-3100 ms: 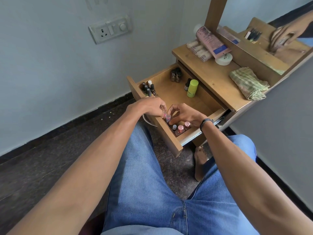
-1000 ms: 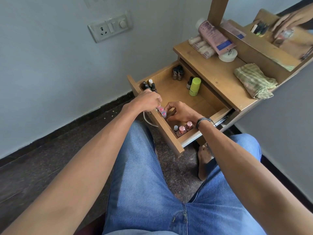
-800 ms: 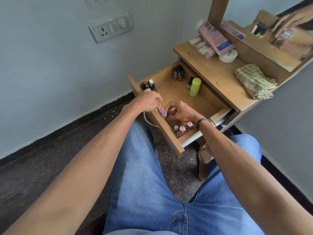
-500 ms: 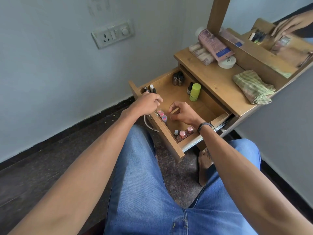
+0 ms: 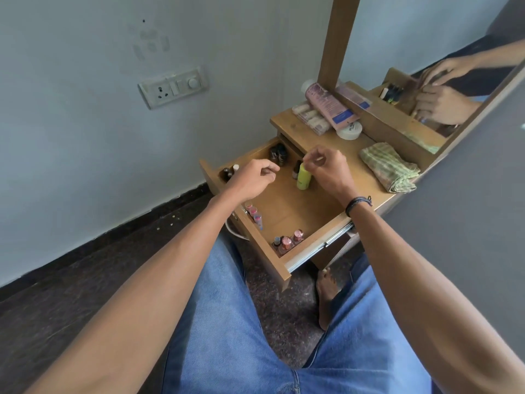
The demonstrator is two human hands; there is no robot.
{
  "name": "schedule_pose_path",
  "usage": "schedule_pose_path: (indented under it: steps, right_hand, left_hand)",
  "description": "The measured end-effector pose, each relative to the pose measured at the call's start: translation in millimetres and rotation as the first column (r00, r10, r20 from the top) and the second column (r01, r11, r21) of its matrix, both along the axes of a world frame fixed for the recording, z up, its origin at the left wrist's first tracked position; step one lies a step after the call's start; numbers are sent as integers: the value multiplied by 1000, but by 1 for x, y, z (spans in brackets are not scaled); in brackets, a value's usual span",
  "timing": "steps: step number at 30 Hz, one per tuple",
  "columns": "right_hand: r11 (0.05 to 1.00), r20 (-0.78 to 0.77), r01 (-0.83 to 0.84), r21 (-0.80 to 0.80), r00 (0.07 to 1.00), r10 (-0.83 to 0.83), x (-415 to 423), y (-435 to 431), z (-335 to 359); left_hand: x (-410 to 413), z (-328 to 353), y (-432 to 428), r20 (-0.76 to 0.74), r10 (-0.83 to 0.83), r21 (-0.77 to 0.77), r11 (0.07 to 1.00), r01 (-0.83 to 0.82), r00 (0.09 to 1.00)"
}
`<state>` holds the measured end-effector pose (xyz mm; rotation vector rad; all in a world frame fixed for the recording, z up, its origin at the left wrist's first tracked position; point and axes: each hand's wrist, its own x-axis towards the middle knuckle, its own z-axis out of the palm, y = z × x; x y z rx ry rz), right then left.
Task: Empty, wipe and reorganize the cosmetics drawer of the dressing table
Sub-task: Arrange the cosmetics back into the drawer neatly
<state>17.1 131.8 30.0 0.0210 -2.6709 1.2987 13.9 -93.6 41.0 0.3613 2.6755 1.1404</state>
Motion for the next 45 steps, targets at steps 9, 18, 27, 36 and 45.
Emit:
schedule_pose_path:
  steps: [9,18,27,36,45]
  right_hand:
    - [944,-120,331,7,937,-328,-29,43,0]
    - [906,-217,399,141,905,-365,-55,49,-6]
    - [872,-278,372,319,916,-290,-80,53,-11]
    - [835,-291,412,364,902,-318,-81,53,-10]
    - [830,-391,479,284,849,-356,-69,49,-1]
  left_hand:
    - [-13,13,61,29,55,198,978,-60,998]
    - [-51,16,114,5,76,174,982,-76,997]
    - [-77,5,143,-96,26,13,1000,-25,995]
    - [-85,-2,146,-28,-4,-7,1000,4,1000]
    - [-79,12,135,107,36,75,996,-44,994]
